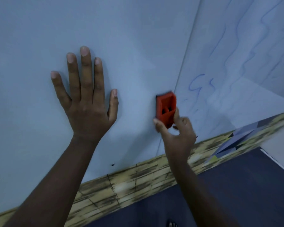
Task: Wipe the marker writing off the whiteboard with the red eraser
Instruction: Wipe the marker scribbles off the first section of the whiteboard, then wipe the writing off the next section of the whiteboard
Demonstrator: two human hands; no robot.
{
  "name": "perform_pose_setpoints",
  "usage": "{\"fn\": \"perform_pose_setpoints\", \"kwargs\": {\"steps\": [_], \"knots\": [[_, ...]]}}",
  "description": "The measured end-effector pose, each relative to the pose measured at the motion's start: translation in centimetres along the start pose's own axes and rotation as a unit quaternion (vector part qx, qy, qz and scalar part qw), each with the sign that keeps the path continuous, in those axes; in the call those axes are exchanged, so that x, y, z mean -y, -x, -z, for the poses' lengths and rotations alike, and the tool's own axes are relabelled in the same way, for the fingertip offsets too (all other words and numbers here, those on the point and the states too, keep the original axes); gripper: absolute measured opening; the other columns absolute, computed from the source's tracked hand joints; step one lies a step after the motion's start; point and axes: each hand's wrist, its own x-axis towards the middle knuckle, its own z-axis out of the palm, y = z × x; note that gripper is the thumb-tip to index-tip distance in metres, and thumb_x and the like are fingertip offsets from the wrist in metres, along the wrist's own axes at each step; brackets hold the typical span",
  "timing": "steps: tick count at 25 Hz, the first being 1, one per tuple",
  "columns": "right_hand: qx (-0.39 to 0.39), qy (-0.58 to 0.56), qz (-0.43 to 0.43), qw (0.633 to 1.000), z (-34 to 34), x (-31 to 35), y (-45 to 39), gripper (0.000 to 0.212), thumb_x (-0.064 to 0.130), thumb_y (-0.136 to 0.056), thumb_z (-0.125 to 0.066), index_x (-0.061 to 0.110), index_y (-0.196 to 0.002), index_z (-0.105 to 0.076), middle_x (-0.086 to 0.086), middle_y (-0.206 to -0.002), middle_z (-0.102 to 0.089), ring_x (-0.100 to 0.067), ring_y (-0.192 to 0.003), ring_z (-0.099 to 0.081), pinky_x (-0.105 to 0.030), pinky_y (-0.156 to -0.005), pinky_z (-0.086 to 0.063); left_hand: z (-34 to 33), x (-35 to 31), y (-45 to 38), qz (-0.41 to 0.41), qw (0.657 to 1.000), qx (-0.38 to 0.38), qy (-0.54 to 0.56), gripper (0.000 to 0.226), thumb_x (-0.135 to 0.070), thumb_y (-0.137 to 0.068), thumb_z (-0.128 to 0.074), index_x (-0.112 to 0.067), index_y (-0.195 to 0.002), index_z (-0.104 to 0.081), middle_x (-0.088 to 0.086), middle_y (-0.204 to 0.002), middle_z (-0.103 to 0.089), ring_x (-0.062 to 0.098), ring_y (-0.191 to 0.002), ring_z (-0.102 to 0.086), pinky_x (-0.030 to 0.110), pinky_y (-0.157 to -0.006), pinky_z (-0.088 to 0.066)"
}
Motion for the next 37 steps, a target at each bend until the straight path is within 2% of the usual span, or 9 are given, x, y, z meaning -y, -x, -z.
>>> {"fn": "perform_pose_setpoints", "kwargs": {"steps": [5,10,15,19,23,26,28,30,37], "knots": [[0.120,0.065,-0.183,0.974,-2.3,-7.5,8.7,0.055,0.071,-0.074,-0.077,0.020,-0.097,-0.070,0.011,-0.071,-0.055,-0.009,-0.068,-0.052,-0.035,-0.064,-0.050,-0.5,-0.5,2.0,-0.003,1.000,0.006,-0.001,0.071,-0.031,-0.105,-0.057,0.001,-0.162,-0.032,0.029,-0.162,-0.039,0.045,-0.153,-0.023,0.056,-0.130,-0.003],[0.058,-0.044,-0.215,0.974,-1.7,-5.6,5.8,0.044,0.055,-0.069,-0.090,0.019,-0.075,-0.065,0.013,-0.062,-0.049,-0.008,-0.061,-0.045,-0.031,-0.060,-0.042,-0.7,-0.6,4.0,-0.009,1.000,0.028,-0.001,0.078,-0.035,-0.105,-0.055,-0.004,-0.167,-0.019,0.022,-0.167,-0.023,0.034,-0.165,-0.001,0.055,-0.131,0.002],[-0.014,-0.105,-0.146,0.984,-0.7,-1.5,1.7,0.043,0.034,-0.078,-0.091,0.004,-0.103,-0.075,-0.001,-0.084,-0.065,0.000,-0.076,-0.061,-0.011,-0.068,-0.052,-1.0,-0.8,6.0,-0.026,0.999,0.044,-0.005,0.082,-0.037,-0.104,-0.055,-0.007,-0.169,-0.014,0.018,-0.172,-0.014,0.027,-0.164,0.006,0.054,-0.132,0.002],[0.048,-0.074,-0.201,0.976,-2.2,-4.6,6.1,0.040,0.043,-0.083,-0.086,0.020,-0.114,-0.073,0.010,-0.090,-0.073,-0.002,-0.085,-0.071,-0.023,-0.076,-0.058,-1.2,-0.8,7.3,-0.045,0.998,0.044,-0.012,0.085,-0.038,-0.103,-0.058,-0.007,-0.169,-0.013,0.008,-0.178,0.008,0.027,-0.165,0.006,0.054,-0.132,0.003],[0.069,-0.134,-0.377,0.914,-5.3,-7.6,12.9,0.026,0.041,-0.085,-0.084,0.022,-0.098,-0.073,0.011,-0.083,-0.076,-0.006,-0.081,-0.073,-0.045,-0.079,-0.060,-1.6,-0.9,8.7,-0.046,0.998,0.050,-0.013,0.085,-0.039,-0.103,-0.058,-0.008,-0.169,-0.014,0.008,-0.178,0.008,0.027,-0.165,0.006,0.054,-0.132,0.003],[0.131,-0.246,-0.528,0.803,-8.6,-7.6,17.3,0.036,0.042,-0.087,-0.082,0.014,-0.107,-0.073,-0.006,-0.096,-0.078,-0.027,-0.089,-0.076,-0.061,-0.088,-0.059,-1.9,-1.1,9.5,-0.048,0.998,0.047,-0.017,0.086,-0.040,-0.102,-0.058,-0.009,-0.169,-0.014,0.008,-0.178,0.007,0.027,-0.165,0.004,0.055,-0.132,0.003],[0.153,-0.326,-0.624,0.693,-9.9,-6.9,19.0,0.041,0.030,-0.094,-0.076,-0.001,-0.119,-0.065,-0.018,-0.102,-0.074,-0.030,-0.089,-0.073,-0.051,-0.085,-0.063,-2.0,-1.1,9.9,-0.051,0.997,0.048,-0.016,0.085,-0.041,-0.102,-0.058,-0.010,-0.169,-0.014,0.008,-0.178,0.006,0.027,-0.165,0.003,0.055,-0.132,0.003],[0.167,-0.350,-0.650,0.653,-10.1,-6.8,19.5,0.048,0.026,-0.096,-0.072,-0.006,-0.128,-0.058,-0.025,-0.115,-0.071,-0.032,-0.099,-0.073,-0.037,-0.078,-0.065,-2.0,-1.0,10.2,-0.054,0.997,0.052,-0.015,0.085,-0.041,-0.103,-0.057,-0.010,-0.169,-0.014,0.007,-0.178,0.006,0.027,-0.165,0.004,0.055,-0.131,0.002],[0.061,-0.341,-0.600,0.721,-5.1,-8.1,11.8,0.045,0.033,-0.092,-0.075,-0.004,-0.116,-0.063,-0.027,-0.113,-0.073,-0.036,-0.100,-0.076,-0.038,-0.078,-0.065,-2.0,-0.9,11.4,-0.062,0.996,0.066,-0.011,0.080,-0.042,-0.105,-0.053,-0.011,-0.169,-0.015,0.007,-0.178,0.005,0.027,-0.165,0.003,0.055,-0.132,0.003]]}}
